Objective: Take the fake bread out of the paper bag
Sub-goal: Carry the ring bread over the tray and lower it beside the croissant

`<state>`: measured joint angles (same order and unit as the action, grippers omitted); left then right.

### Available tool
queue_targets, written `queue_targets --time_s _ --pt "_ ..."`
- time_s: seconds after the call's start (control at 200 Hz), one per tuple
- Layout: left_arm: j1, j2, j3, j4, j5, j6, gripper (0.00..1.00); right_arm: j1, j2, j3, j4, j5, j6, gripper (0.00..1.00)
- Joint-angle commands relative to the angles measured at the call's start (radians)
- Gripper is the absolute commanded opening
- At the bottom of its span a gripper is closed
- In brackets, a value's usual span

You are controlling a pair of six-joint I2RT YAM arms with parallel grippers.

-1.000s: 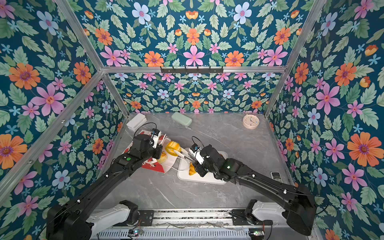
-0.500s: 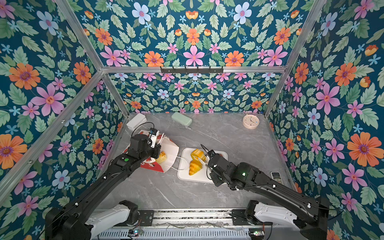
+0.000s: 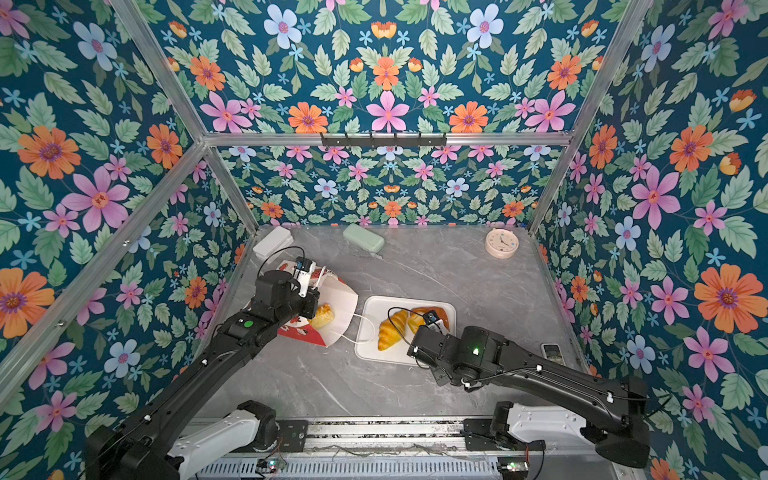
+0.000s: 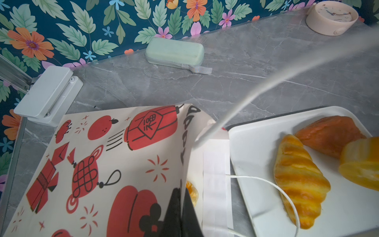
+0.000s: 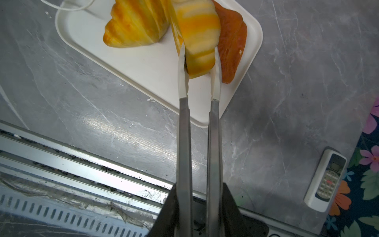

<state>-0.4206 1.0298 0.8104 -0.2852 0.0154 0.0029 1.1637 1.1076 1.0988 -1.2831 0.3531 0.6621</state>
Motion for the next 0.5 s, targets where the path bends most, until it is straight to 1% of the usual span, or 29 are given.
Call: queue_targets --time_s 0.0,0.295,0.495 --pt "0.001 0.0 0.005 0.017 0.026 0.003 0.0 0.016 0.024 -0.013 -0.067 0.044 0.086 0.19" --pt "0.001 -0.02 -0.003 0.021 0.04 0.002 0.0 0.091 0.13 0.012 -0.148 0.086 0.148 0.19" --pt "0.0 -0.029 -0.005 0.02 0.044 0.001 0.0 0.14 0.191 0.022 -0.148 0.06 0.148 0.21"
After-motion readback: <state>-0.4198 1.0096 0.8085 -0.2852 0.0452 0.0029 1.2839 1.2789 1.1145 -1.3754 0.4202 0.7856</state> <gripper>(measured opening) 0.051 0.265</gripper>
